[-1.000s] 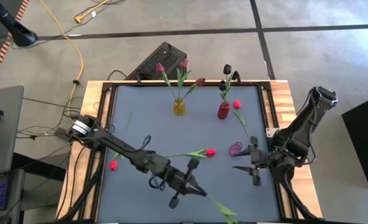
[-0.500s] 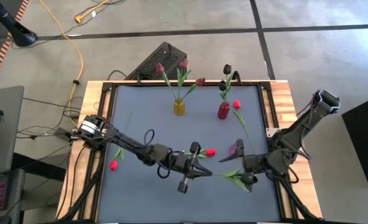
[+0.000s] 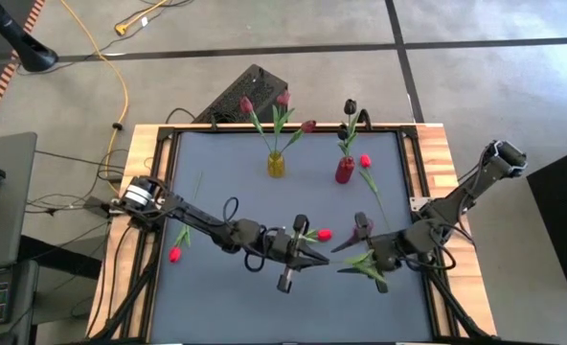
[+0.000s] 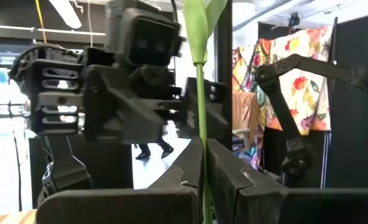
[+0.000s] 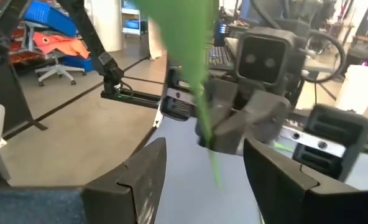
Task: Sort flowers into vase by color
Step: Put the black flower into the red vase
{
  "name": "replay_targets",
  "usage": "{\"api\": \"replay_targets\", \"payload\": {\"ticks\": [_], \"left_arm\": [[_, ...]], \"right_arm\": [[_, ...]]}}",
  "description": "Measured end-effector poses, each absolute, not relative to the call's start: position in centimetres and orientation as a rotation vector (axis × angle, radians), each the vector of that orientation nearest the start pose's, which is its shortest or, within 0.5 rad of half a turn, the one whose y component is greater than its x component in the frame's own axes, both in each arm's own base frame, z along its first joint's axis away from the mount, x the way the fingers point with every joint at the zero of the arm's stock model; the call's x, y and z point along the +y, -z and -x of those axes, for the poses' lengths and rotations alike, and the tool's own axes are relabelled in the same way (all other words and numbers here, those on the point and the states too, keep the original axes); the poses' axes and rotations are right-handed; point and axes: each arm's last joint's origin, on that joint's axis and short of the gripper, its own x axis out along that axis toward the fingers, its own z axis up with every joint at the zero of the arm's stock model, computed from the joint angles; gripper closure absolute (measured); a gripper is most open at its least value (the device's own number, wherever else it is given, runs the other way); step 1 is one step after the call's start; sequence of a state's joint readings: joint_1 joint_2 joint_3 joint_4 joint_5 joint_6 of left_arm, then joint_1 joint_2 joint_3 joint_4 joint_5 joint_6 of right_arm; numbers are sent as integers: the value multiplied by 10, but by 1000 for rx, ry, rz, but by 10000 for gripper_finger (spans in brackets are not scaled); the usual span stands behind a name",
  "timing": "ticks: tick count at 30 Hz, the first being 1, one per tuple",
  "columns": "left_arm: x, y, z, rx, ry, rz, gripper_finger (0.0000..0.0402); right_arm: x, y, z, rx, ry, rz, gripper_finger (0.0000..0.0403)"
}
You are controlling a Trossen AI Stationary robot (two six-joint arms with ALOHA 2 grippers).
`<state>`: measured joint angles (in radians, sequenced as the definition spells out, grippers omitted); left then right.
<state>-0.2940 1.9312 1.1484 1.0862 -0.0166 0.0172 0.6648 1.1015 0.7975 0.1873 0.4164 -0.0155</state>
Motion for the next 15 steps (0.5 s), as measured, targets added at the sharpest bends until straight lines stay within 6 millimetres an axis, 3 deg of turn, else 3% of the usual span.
{"api": "replay_targets", "payload": {"ticks": [15], "left_arm": [[-116, -250, -405, -303, 244, 63, 402]], "right_arm": [[143, -316, -201, 52, -250, 114, 164]]}}
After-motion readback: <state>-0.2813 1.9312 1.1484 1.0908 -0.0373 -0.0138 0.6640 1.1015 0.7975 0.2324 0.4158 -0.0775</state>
